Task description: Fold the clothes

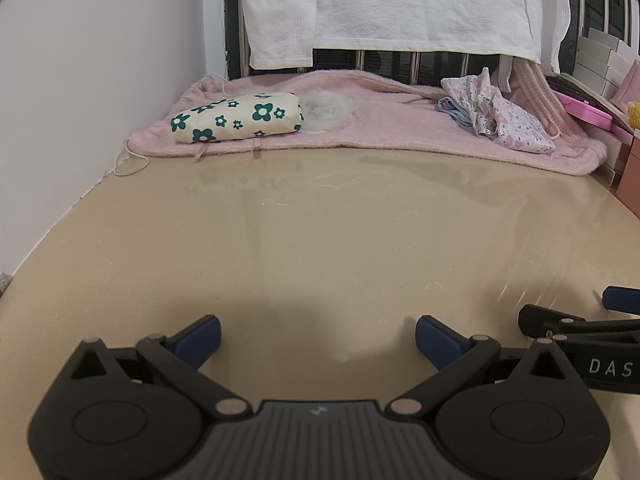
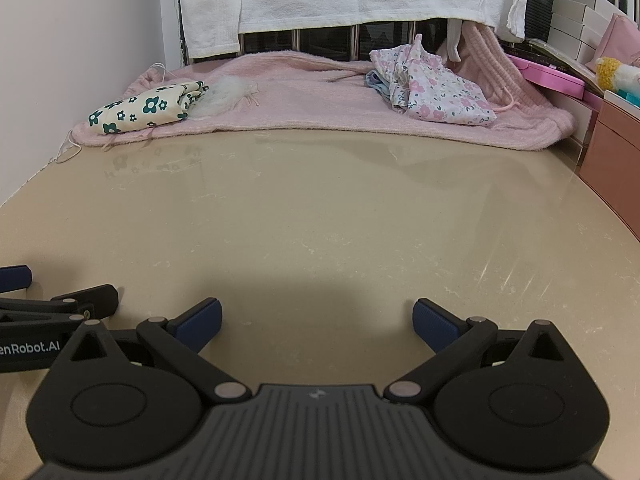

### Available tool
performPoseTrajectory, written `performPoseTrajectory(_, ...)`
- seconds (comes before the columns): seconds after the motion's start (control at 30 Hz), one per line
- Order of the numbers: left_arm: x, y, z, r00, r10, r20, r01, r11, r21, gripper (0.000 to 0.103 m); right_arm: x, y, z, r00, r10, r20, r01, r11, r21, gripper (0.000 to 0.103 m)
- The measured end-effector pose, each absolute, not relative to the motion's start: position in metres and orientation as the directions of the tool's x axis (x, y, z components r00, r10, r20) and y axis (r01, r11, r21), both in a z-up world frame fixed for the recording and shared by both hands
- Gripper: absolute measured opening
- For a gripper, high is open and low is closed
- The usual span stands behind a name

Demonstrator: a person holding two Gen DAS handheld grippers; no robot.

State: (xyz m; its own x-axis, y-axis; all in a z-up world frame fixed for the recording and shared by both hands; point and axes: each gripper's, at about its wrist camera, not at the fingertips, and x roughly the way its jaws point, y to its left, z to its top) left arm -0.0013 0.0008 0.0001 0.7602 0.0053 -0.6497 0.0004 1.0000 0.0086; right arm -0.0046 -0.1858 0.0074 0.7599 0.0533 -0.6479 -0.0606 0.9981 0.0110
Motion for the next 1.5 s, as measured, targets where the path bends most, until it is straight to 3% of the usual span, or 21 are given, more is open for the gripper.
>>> performPoseTrajectory(1.3, 0.000, -0.002, 0.003, 0.746, 0.015, -0.666, -0.011, 1.000, 0.011, 0.103, -0.002, -0.188, 0.010, 0.762, 0.054, -0.645, -0.059, 0.998, 0.013, 0.102)
performPoseTrajectory(1.4, 0.010, -0.009, 0.016, 0.735, -0.065, -0.675, 0.046, 0.998, -0.047, 0.103, -0.002, -0.194, 0.014, 0.773, 0.056, -0.632, -0.066, 0.998, 0.007, 0.103)
performPoseTrajectory(1.5, 0.033, -0.029, 0.039, 0.759, -0.163, -0.630, 0.143, 0.986, -0.082, 0.103, 0.010, -0.217, 0.029, 0.798, 0.070, -0.599, -0.063, 0.997, 0.033, 0.103)
